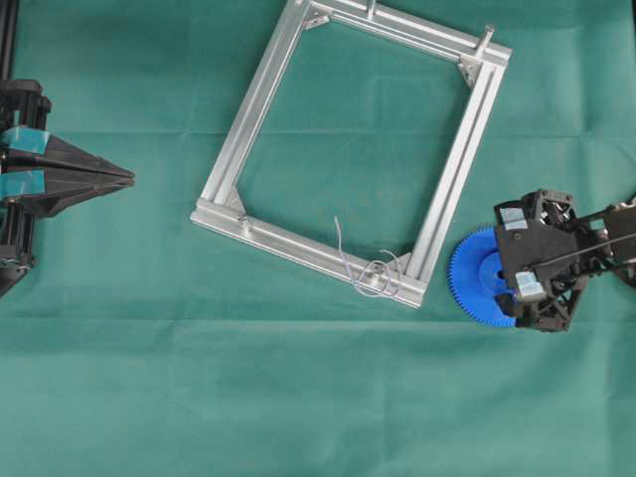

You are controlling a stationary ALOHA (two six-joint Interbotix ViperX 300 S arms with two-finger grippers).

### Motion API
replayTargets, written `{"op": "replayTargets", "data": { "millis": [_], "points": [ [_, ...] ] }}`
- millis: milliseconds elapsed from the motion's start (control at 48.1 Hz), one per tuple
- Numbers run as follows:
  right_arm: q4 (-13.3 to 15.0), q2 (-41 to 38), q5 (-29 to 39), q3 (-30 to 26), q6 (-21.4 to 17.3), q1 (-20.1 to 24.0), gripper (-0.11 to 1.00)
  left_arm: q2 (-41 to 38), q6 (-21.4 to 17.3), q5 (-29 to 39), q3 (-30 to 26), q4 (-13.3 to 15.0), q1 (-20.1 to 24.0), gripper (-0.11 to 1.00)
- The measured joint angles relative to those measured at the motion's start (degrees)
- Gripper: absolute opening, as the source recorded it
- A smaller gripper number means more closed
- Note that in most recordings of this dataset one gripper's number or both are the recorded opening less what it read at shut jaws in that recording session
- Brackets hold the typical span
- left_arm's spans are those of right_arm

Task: Find the location of the shaft and insert the gear.
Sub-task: 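Lower the right gripper and close it on the blue gear's rim, then lift the blue gear and tilt it upright with the right gripper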

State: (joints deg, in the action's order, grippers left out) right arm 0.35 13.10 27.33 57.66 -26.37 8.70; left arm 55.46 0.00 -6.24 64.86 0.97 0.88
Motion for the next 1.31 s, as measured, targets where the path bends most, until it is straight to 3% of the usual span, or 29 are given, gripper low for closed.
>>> {"op": "replayTargets", "data": {
  "millis": [125, 249, 811, 1309],
  "points": [
    [0.18, -0.09, 0.09, 0.00, 0.00, -0.09, 0.87, 0.00, 0.00, 0.00, 0.00, 0.09, 0.00, 0.00],
    [0.18, 0.09, 0.18, -0.09, 0.09, 0.26, 0.69, 0.00, 0.00, 0.09, 0.00, 0.09, 0.00, 0.00],
    [0.18, -0.18, 3.69, -1.05, 0.00, 0.26, 0.69, 0.00, 0.00, 0.09, 0.00, 0.09, 0.00, 0.00],
    [0.18, 5.45, 17.31, -8.53, -0.26, 0.00, 0.69, 0.00, 0.00, 0.09, 0.00, 0.09, 0.00, 0.00]
  ]
}}
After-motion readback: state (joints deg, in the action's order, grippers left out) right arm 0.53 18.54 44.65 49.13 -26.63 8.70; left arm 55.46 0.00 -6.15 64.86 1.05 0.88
